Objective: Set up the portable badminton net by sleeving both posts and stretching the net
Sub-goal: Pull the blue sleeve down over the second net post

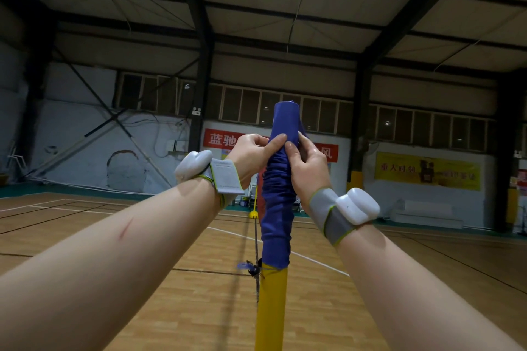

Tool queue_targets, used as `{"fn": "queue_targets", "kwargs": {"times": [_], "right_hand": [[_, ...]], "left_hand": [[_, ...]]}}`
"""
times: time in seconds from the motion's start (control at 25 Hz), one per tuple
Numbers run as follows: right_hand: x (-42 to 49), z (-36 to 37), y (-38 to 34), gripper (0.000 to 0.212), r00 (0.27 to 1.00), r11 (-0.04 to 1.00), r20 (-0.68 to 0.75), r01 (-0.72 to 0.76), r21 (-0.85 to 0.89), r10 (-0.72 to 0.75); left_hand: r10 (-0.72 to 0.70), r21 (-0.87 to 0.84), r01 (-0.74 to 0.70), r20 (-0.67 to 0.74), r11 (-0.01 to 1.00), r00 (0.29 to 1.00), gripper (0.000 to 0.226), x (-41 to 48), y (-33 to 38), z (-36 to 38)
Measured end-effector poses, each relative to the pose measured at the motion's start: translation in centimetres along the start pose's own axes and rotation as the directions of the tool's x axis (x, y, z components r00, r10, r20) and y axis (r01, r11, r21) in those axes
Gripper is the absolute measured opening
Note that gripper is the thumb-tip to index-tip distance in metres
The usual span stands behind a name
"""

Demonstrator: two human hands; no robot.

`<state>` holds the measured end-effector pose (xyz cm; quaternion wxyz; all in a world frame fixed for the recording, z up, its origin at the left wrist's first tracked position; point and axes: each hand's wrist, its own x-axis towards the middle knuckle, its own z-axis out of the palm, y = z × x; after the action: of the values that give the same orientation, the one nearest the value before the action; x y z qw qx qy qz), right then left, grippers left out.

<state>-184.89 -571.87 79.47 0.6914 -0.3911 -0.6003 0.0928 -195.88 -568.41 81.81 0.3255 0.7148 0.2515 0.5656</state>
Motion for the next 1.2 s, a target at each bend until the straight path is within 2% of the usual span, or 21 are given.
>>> {"fn": "queue_targets", "kwargs": {"times": [0.12,0.28,0.36,0.44,0.56,0.68,0.8,0.88,1.08,1.2], "right_hand": [[0.1,-0.6,-0.6,0.024,0.998,0.99,0.007,-0.055,0.132,0.054],[1.2,-1.1,-1.7,0.006,0.975,0.94,0.005,-0.214,0.266,0.22],[2.3,-1.3,-2.6,0.025,0.97,0.955,-0.045,-0.227,0.189,0.239],[3.5,-1.3,-3.3,0.041,0.983,0.985,-0.057,-0.173,0.02,0.174],[4.2,-1.0,-3.4,0.037,0.995,0.989,0.0,-0.099,-0.113,0.099],[4.2,-0.6,-3.0,0.032,0.992,0.991,0.014,-0.125,-0.045,0.125],[4.0,-0.8,-2.5,0.031,0.992,0.992,-0.012,-0.125,-0.002,0.125],[3.7,-1.0,-1.9,0.029,0.993,0.993,-0.02,-0.114,0.002,0.114],[2.6,-0.6,-1.4,0.026,0.993,0.993,-0.016,-0.114,0.005,0.114],[2.1,-0.3,-1.4,0.022,0.993,0.992,0.013,-0.117,0.043,0.117]], "left_hand": [[0.013,0.003,-0.013,0.001,1.0,1.0,0.033,-0.3,0.3,0.3],[-0.012,-0.027,0.012,0.017,1.0,1.0,0.036,-0.5,-0.4,0.9],[-0.052,-0.025,0.054,0.047,0.998,0.998,0.038,-0.8,-0.7,0.9],[-0.038,0.035,0.035,0.065,0.999,0.997,0.041,-0.4,-0.5,0.4],[0.009,0.076,-0.016,0.093,0.997,0.996,0.044,0.8,1.4,-0.7],[0.119,0.154,-0.127,0.058,0.98,0.991,0.042,1.8,2.0,-0.3],[0.241,0.029,-0.24,-0.021,0.97,0.97,0.031,1.5,0.5,1.3],[0.252,-0.051,-0.255,-0.057,0.966,0.966,0.03,1.3,-0.4,1.9],[0.234,0.015,-0.233,-0.069,0.972,0.97,0.026,1.1,-1.2,1.5],[0.229,-0.023,-0.23,-0.037,0.973,0.973,0.021,0.5,-1.6,0.9]]}}
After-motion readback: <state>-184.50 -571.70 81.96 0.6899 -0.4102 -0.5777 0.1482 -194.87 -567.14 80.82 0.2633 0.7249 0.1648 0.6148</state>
